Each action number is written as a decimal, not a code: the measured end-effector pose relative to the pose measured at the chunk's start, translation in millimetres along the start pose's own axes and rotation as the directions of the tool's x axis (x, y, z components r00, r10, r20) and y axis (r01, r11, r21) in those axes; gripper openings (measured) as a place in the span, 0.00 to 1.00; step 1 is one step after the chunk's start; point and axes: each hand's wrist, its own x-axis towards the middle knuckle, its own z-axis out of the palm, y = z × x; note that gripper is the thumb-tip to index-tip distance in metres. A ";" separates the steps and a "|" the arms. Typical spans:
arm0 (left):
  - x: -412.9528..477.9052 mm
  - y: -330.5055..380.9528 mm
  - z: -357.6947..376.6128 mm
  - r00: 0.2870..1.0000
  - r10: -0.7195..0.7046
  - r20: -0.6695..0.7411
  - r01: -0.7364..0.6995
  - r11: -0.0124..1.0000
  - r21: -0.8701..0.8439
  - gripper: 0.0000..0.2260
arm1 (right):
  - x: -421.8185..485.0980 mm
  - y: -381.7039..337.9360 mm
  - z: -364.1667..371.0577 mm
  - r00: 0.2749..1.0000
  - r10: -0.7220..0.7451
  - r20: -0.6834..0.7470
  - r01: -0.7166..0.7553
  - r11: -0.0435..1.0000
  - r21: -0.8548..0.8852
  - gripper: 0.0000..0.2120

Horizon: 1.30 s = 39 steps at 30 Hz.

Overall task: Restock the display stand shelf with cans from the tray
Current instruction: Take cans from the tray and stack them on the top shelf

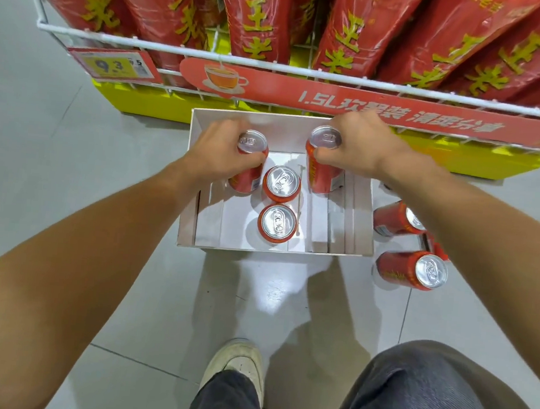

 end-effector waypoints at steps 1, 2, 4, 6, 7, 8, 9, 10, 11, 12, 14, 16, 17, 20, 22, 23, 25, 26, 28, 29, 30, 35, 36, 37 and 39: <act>-0.6 -1.0 -0.9 1.000 -0.005 -0.004 0.005 1.000 -0.017 0.14 | 0.6 -1.1 6.6 0.998 0.049 -0.027 -0.047 0.997 0.059 0.18; -1.6 -0.7 -2.4 1.000 -0.004 -0.004 0.003 0.999 -0.032 0.14 | 0.3 -2.6 13.4 0.994 0.098 -0.051 -0.092 0.989 0.118 0.19; -4.1 -0.6 -5.8 1.000 0.008 0.009 -0.008 0.999 -0.051 0.12 | -1.8 -6.3 25.6 0.982 0.162 -0.095 -0.140 0.969 0.205 0.21; -6.5 -1.3 -9.1 0.999 -0.003 0.044 0.005 0.999 -0.052 0.11 | -4.4 -9.7 32.3 0.969 0.205 -0.138 -0.162 0.949 0.272 0.22; -7.6 -0.8 -10.6 0.997 -0.021 0.070 0.026 0.998 -0.060 0.12 | -6.0 -11.5 34.1 0.964 0.213 -0.157 -0.160 0.942 0.296 0.22; -8.0 -0.8 -11.1 0.994 -0.044 0.095 0.051 0.996 -0.070 0.12 | -7.1 -12.7 36.1 0.960 0.218 -0.173 -0.155 0.935 0.319 0.20; -8.1 -0.5 -11.0 0.990 -0.068 0.123 0.078 0.994 -0.074 0.12 | -8.5 -13.5 38.0 0.957 0.219 -0.189 -0.145 0.928 0.343 0.19; -8.8 1.4 -10.3 0.985 -0.087 0.152 0.097 0.993 -0.065 0.11 | -9.9 -14.3 40.0 0.953 0.230 -0.198 -0.147 0.922 0.359 0.18; -9.4 3.1 -8.7 0.979 -0.110 0.170 0.121 0.991 -0.052 0.10 | -10.9 -14.4 41.7 0.949 0.238 -0.207 -0.151 0.919 0.365 0.17; -9.7 3.6 -6.9 0.976 -0.135 0.172 0.144 0.989 -0.044 0.11 | -11.6 -14.8 43.0 0.947 0.245 -0.208 -0.156 0.916 0.369 0.18; -9.7 2.6 -3.4 0.969 -0.199 0.145 0.206 0.978 -0.034 0.10 | -12.3 -13.9 43.8 0.946 0.253 -0.203 -0.165 0.914 0.370 0.20; -9.8 2.1 -0.9 0.961 -0.253 0.113 0.260 0.964 -0.050 0.10 | -11.6 -10.8 43.6 0.946 0.252 -0.205 -0.170 0.921 0.349 0.22; -9.0 1.5 0.7 0.957 -0.268 0.108 0.275 0.959 -0.064 0.10 | -11.4 -9.3 43.4 0.946 0.249 -0.208 -0.169 0.925 0.339 0.23; -8.0 -0.2 4.0 0.961 -0.241 0.135 0.256 0.961 -0.102 0.12 | -12.0 -7.3 42.0 0.951 0.243 -0.192 -0.167 0.924 0.343 0.26; -9.6 -3.4 7.7 0.960 -0.230 0.157 0.250 0.961 -0.122 0.17 | -12.2 -5.9 41.7 0.955 0.236 -0.178 -0.157 0.915 0.372 0.27; -11.5 -4.6 9.7 0.958 -0.238 0.161 0.260 0.957 -0.127 0.20 | -13.2 -5.9 40.8 0.957 0.232 -0.172 -0.151 0.909 0.389 0.27; -16.5 -7.1 13.5 0.953 -0.260 0.157 0.283 0.949 -0.143 0.23 | -15.8 -5.0 38.4 0.962 0.230 -0.150 -0.148 0.894 0.422 0.27; -18.7 -7.7 13.9 0.955 -0.257 0.149 0.279 0.948 -0.151 0.23 | -18.2 -4.0 36.4 0.964 0.229 -0.136 -0.148 0.886 0.440 0.26; -24.1 -4.0 8.1 0.967 -0.223 0.120 0.240 0.957 -0.160 0.22 | -26.1 -2.6 29.9 0.969 0.217 -0.117 -0.138 0.872 0.469 0.26; -26.6 -0.2 1.0 0.973 -0.205 0.104 0.221 0.960 -0.171 0.21 | -30.9 -3.0 24.9 0.972 0.203 -0.116 -0.124 0.870 0.478 0.27; -27.8 4.1 -8.7 0.978 -0.189 0.089 0.204 0.959 -0.197 0.19 | -35.7 -4.2 18.2 0.976 0.186 -0.115 -0.108 0.867 0.486 0.27; -31.8 48.1 -85.0 0.997 0.032 0.073 -0.008 0.954 -0.301 0.11 | -62.2 -24.2 -47.7 0.987 0.050 -0.154 0.043 0.835 0.548 0.24; -35.0 62.7 -103.7 0.994 0.079 0.074 -0.053 0.954 -0.296 0.11 | -68.7 -31.1 -67.5 0.986 0.026 -0.167 0.073 0.825 0.561 0.26; -38.8 78.9 -122.9 0.990 0.116 0.081 -0.090 0.956 -0.281 0.10 | -75.2 -37.2 -88.2 0.984 -0.005 -0.180 0.108 0.816 0.568 0.28; -49.2 118.9 -165.1 0.978 0.178 0.107 -0.147 0.958 -0.245 0.09 | -91.8 -51.4 -136.4 0.980 -0.073 -0.187 0.169 0.802 0.572 0.26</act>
